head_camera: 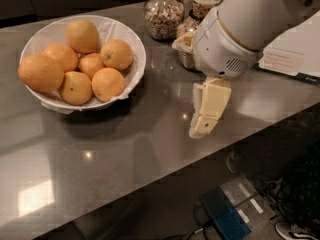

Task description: Pick orange from white bowl

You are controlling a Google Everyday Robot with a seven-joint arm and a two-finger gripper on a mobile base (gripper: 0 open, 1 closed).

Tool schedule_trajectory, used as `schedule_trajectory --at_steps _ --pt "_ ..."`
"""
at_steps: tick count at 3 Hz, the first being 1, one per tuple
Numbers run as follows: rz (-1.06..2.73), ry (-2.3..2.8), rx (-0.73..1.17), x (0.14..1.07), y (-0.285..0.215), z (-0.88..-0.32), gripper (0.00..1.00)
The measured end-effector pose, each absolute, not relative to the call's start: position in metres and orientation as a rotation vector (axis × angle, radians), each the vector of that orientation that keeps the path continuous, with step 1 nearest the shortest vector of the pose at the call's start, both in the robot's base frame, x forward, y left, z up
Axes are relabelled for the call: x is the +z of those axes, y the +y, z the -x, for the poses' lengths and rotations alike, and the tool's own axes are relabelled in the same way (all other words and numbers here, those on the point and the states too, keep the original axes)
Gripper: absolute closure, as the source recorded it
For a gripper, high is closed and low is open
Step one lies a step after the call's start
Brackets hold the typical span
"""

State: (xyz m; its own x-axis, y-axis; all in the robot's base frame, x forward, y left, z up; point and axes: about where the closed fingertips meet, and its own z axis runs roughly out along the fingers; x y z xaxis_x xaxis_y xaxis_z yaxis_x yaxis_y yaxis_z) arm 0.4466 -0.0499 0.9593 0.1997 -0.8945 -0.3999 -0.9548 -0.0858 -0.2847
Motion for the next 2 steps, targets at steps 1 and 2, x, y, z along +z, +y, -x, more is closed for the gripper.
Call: schedule_trajectory --at_steps 1,2 --pt "2.045 1.598 0.24 0.9692 -0.0031 -0.4447 0.0" --pt "2.045 1.597 0.241 0.9691 -0.0028 -0.4447 0.0"
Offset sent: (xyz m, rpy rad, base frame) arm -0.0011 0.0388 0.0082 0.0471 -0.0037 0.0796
